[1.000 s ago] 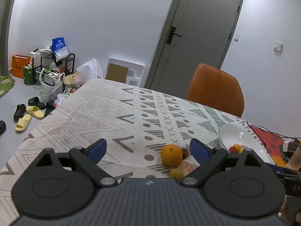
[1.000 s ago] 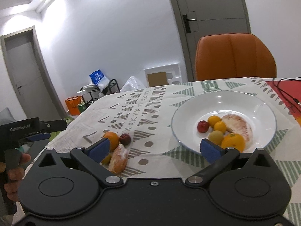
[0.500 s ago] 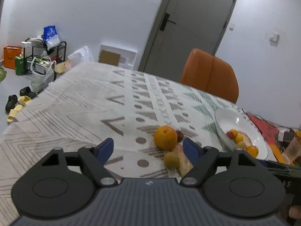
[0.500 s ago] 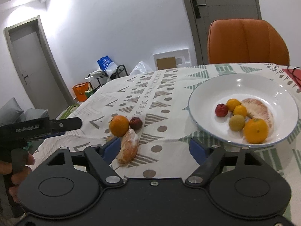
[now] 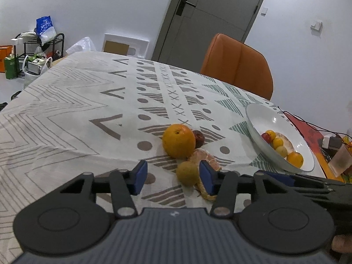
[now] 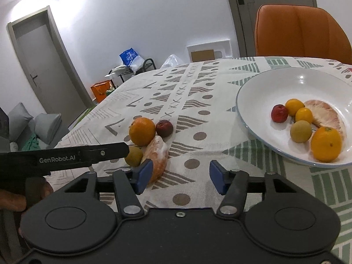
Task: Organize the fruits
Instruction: 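Grasp another small yellow-green fruit with the left tool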
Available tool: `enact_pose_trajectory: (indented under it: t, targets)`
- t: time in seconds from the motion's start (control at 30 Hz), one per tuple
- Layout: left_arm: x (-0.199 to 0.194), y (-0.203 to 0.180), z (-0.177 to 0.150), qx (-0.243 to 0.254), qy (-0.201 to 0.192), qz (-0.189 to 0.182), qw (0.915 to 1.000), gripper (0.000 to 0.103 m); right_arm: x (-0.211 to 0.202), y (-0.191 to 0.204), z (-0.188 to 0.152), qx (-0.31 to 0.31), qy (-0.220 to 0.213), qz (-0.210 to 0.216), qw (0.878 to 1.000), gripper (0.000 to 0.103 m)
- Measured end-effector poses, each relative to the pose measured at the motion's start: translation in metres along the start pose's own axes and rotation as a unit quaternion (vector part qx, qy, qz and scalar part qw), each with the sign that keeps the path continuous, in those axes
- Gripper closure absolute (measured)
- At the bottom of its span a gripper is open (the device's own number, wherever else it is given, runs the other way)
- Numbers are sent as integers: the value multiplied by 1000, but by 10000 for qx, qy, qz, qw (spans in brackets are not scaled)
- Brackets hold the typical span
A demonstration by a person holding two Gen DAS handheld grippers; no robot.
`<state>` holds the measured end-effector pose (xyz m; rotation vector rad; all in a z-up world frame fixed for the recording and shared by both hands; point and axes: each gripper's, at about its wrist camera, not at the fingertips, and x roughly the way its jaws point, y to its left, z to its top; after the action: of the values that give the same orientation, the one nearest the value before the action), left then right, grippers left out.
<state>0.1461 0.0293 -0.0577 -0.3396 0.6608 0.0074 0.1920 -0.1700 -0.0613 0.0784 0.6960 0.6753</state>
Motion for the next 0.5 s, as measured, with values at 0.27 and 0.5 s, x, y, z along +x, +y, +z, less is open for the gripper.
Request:
enact_pose_trajectory:
  t: [0.27,0.5]
  targets:
    - [9,-5,-3,-22,76,-132,9999,70,5,1,1,-80,66,37,9999,47]
    - [7,-4,-2,-88,2,-126,9999,80,5,3,4,-109,64,31,9999,47]
